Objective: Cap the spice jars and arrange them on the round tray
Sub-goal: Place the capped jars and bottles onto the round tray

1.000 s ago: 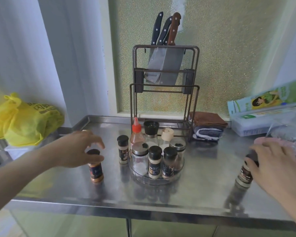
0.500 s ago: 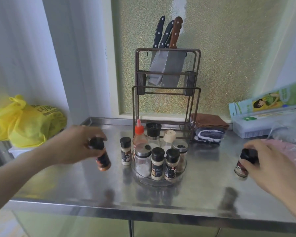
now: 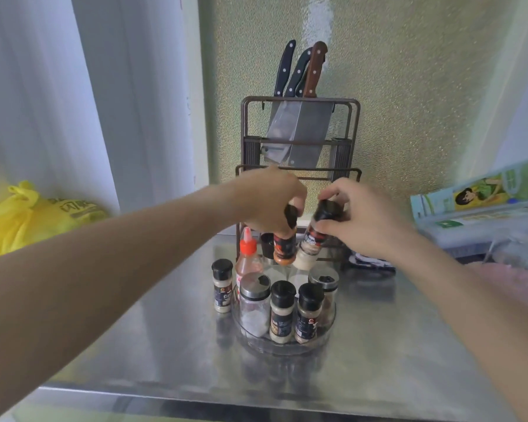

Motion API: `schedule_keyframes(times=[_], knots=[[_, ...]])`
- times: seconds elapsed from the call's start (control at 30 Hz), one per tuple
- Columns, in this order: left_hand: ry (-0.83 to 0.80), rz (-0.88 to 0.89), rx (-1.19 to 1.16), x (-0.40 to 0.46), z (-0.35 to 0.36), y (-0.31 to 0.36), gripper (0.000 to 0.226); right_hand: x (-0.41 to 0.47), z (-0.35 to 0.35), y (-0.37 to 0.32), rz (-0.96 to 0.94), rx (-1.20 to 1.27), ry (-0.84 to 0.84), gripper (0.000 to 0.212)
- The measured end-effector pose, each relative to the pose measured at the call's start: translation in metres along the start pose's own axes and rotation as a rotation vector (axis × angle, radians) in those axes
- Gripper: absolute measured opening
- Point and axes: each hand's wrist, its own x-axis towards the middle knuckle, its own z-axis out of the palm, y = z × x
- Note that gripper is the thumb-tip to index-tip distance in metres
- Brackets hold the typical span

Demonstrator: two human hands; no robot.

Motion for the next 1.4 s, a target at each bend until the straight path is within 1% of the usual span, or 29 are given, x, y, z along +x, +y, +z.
schedule_keyframes(times=[0.17,0.27,0.4,0.53,0.63,0.73,0.83,0.87,0.93,1.0,1.03,1.07,1.1,1.2,1.23,1.33,1.4], knots=[[-0.111,-0.016,0.034,0.018,0.042,-0.005,0.044,0.011,0.029,0.005,0.026,-0.003,-0.110,0.045],[-0.195,-0.046,0.030,0.019,0.062,-0.007,0.045,0.012,0.048,0.008,0.021,-0.071,-0.189,0.045],[-0.265,-0.061,0.047,0.017,0.079,-0.004,0.057,0.012,0.071,0.005,0.032,-0.223,-0.270,0.048],[-0.261,-0.038,0.052,0.012,0.093,-0.002,0.047,0.011,0.082,0.004,0.049,-0.282,-0.320,0.047],[-0.213,-0.043,0.038,0.008,0.100,-0.003,0.044,0.011,0.083,0.003,0.025,-0.314,-0.325,0.044],[-0.166,-0.071,-0.010,0.007,0.098,-0.004,0.050,0.010,0.085,0.002,0.021,-0.305,-0.328,0.035],[-0.100,-0.085,-0.076,0.003,0.090,-0.010,0.054,0.007,0.085,0.004,0.017,-0.280,-0.304,0.035],[-0.055,-0.091,-0.116,0.000,0.085,-0.014,0.050,0.006,0.085,0.005,0.011,-0.275,-0.305,0.038],[0.083,-0.098,-0.188,-0.008,0.073,-0.025,0.033,0.005,0.082,0.007,0.004,-0.257,-0.322,0.043],[0.224,-0.128,-0.184,-0.018,0.063,-0.043,0.019,0.005,0.077,0.010,0.009,-0.213,-0.330,0.043],[0.256,-0.164,-0.170,-0.023,0.060,-0.053,0.017,0.004,0.074,0.012,0.017,-0.189,-0.325,0.041],[0.246,-0.209,-0.154,-0.028,0.059,-0.063,0.019,0.004,0.071,0.014,0.028,-0.166,-0.317,0.037],[0.190,-0.259,-0.144,-0.034,0.059,-0.073,0.023,0.003,0.067,0.016,0.042,-0.143,-0.309,0.033],[-0.113,-0.379,-0.160,-0.050,0.071,-0.092,0.035,0.002,0.057,0.023,0.089,-0.077,-0.257,0.018],[-0.181,-0.405,-0.194,-0.055,0.076,-0.096,0.039,0.002,0.053,0.027,0.100,-0.061,-0.228,0.016],[-0.248,-0.457,-0.326,-0.067,0.093,-0.100,0.045,0.001,0.041,0.039,0.138,-0.012,-0.151,0.026],[-0.266,-0.452,-0.378,-0.071,0.103,-0.098,0.041,0.001,0.033,0.047,0.169,0.030,-0.123,0.031]])
